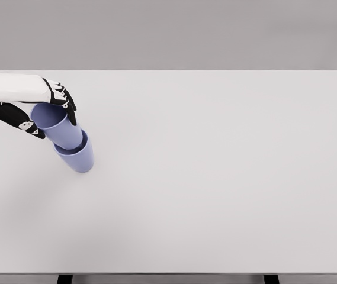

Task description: Place the right cup on the left cup with left arm

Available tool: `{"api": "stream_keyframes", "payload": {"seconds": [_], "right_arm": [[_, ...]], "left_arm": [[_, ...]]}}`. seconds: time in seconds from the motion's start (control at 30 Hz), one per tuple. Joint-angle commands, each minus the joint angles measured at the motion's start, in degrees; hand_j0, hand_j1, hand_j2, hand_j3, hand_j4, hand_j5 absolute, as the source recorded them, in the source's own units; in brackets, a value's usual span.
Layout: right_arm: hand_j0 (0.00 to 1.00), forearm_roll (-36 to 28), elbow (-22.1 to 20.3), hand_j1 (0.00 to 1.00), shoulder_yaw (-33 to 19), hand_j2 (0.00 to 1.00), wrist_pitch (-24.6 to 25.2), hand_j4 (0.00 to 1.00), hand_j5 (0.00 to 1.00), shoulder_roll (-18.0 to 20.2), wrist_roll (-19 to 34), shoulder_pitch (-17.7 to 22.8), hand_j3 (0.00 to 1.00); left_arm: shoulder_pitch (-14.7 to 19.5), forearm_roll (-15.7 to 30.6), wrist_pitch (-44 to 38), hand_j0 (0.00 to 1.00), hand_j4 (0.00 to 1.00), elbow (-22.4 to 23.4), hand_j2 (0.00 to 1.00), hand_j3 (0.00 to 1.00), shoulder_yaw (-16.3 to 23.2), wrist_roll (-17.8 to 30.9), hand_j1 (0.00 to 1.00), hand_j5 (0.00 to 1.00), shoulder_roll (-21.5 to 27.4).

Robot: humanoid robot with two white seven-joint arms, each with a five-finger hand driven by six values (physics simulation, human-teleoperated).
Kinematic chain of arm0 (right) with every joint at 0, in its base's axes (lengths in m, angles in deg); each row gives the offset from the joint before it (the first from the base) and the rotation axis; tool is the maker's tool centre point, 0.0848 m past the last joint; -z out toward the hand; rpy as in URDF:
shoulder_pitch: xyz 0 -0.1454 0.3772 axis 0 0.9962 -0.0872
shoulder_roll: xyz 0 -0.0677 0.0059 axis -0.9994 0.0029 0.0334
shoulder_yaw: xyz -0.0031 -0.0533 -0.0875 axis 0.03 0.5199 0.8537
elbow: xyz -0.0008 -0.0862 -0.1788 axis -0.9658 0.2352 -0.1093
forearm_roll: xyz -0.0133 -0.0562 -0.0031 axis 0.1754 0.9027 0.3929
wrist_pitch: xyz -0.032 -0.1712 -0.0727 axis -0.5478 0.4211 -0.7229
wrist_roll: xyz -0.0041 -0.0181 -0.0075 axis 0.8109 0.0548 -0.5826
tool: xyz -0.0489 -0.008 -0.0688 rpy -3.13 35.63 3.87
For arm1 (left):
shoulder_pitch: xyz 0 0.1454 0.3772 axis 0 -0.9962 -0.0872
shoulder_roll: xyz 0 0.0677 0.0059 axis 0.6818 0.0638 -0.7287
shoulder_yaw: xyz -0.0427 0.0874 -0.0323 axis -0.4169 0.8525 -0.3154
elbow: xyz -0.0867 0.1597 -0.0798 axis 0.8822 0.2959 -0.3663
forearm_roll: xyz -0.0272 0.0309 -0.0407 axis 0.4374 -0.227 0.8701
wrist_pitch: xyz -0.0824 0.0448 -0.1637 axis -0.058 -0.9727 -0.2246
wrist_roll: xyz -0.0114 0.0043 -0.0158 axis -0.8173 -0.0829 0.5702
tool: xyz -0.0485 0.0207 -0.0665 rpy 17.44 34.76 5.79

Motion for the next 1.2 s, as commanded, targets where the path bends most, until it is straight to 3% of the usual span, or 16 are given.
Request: {"api": "stream_keyframes", "payload": {"seconds": [0.0,0.23,1.0,1.03,1.17], "right_arm": [[1.0,0.06,0.01,1.0,0.0,1.0,-0.03,1.0,1.0,0.0,0.02,0.0,1.0],[1.0,0.06,0.01,1.0,0.0,1.0,-0.03,1.0,1.0,0.0,0.02,0.0,1.0],[1.0,0.06,0.01,1.0,0.0,1.0,-0.03,1.0,1.0,0.0,0.02,0.0,1.0],[1.0,0.06,0.01,1.0,0.0,1.0,-0.03,1.0,1.0,0.0,0.02,0.0,1.0],[1.0,0.06,0.01,1.0,0.0,1.0,-0.03,1.0,1.0,0.0,0.02,0.0,1.0]], "left_arm": [[0.0,0.39,-0.17,0.6,0.6,0.0,0.6,0.6,-0.11,-0.03,0.6,0.6,0.05],[0.09,0.13,-0.17,0.71,0.71,0.0,0.71,0.71,-0.11,-0.03,0.71,0.71,-0.04],[0.09,0.3,-0.17,0.86,0.86,-0.26,0.86,0.86,-0.38,-0.03,0.86,0.86,0.05],[0.18,1.7,-0.17,0.99,0.99,-0.62,0.99,0.99,-0.64,-0.03,0.99,0.99,0.05],[0.62,10.93,-0.17,1.0,1.0,-7.91,1.0,1.0,-1.25,-0.03,1.0,1.0,2.69]]}}
